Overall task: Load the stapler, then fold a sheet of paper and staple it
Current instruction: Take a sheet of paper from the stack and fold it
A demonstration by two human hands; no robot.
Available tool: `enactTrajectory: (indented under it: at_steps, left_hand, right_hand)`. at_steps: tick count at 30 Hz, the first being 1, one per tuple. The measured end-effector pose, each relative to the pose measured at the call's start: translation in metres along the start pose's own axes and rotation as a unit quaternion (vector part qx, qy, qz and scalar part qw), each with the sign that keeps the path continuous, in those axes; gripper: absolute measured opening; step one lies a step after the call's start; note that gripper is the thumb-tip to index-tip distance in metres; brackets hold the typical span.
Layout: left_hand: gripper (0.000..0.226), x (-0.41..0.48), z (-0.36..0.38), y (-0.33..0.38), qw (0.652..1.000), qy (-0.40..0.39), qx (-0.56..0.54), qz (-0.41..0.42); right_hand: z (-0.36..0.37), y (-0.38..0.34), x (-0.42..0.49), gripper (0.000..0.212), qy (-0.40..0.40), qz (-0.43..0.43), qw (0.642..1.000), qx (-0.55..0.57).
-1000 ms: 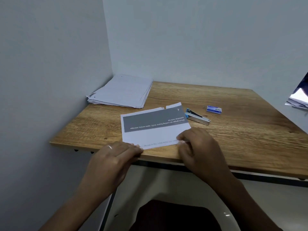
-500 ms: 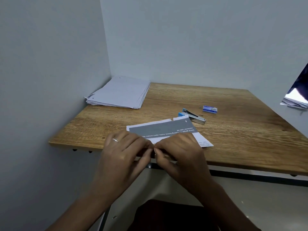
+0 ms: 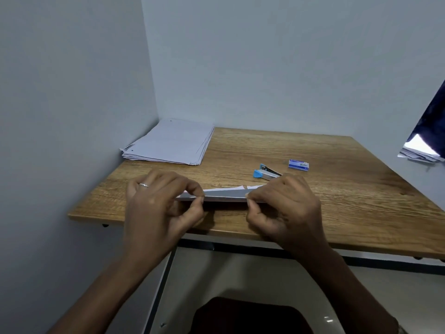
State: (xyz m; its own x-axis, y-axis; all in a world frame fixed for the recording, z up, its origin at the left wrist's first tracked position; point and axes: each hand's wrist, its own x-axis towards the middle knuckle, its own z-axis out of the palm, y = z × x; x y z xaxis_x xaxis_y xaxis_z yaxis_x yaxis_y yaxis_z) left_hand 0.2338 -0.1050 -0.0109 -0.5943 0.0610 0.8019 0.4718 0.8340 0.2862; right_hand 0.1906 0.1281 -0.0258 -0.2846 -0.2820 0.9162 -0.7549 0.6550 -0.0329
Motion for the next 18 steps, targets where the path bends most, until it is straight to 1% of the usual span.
enactTrajectory:
  at_steps: [3,8,12,14,16,17,18]
  left_hand:
    - [0.005,0.008,-0.005,-0.008,0.999,0.003,-0.041,-0.007]
    - [0.007,0.023,-0.012,-0.014,0.998,0.017,-0.056,-0.013]
    - [0.009,0.033,-0.014,-0.022,0.998,0.027,-0.050,-0.009]
    - [0.002,0.034,-0.014,-0.028,0.999,0.028,-0.019,-0.004]
    - [0.005,0.035,-0.015,-0.033,0.998,0.037,0.041,-0.012]
    - [0.004,0.034,-0.016,-0.034,0.996,0.047,0.067,-0.032]
    - [0.006,0.033,-0.017,-0.034,0.992,0.064,0.085,-0.070]
  right_hand:
    - [-0.012,0.013,0.005,0.007,0.000,0.007,1.000,-0.009]
    - [-0.028,0.036,0.015,0.008,0.001,0.010,0.999,-0.039]
    - [-0.034,0.054,0.021,0.005,-0.001,0.028,0.999,-0.022]
    - [-0.033,0.060,0.024,0.006,-0.003,0.023,0.999,-0.036]
    - [-0.028,0.064,0.029,0.009,0.003,0.032,0.997,-0.069]
    - [-0.025,0.065,0.032,0.009,0.008,0.045,0.996,-0.082]
    - [-0.021,0.065,0.034,0.008,0.013,0.060,0.994,-0.090]
